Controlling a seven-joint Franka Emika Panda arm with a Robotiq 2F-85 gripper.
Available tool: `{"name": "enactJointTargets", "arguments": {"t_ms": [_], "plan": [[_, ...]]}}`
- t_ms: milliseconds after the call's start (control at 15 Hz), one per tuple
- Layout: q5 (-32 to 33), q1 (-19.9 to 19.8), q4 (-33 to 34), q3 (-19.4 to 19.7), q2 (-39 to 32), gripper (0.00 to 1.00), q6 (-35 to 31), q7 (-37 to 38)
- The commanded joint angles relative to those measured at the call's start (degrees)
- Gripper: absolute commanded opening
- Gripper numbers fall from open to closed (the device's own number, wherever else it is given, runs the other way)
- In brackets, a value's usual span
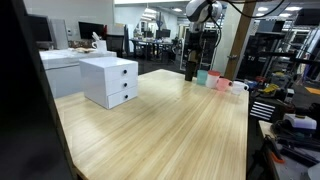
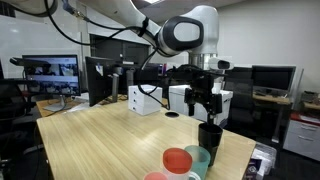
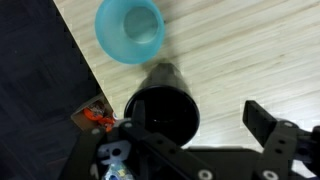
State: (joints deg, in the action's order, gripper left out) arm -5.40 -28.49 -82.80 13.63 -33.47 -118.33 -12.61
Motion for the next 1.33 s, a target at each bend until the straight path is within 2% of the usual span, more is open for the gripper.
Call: {"name": "enactJointTargets", "arguments": {"t_ms": [0, 533, 1267], "plan": [[-1.04, -0.04, -2.19, 0.55, 1.67, 1.00, 2.34, 5.30], [0.16, 1.07, -5.46, 1.80, 2.61, 1.00, 3.81, 11.19], [0.76, 1.49, -12.15, 3.45, 6.66, 1.00, 2.14, 12.76]]}}
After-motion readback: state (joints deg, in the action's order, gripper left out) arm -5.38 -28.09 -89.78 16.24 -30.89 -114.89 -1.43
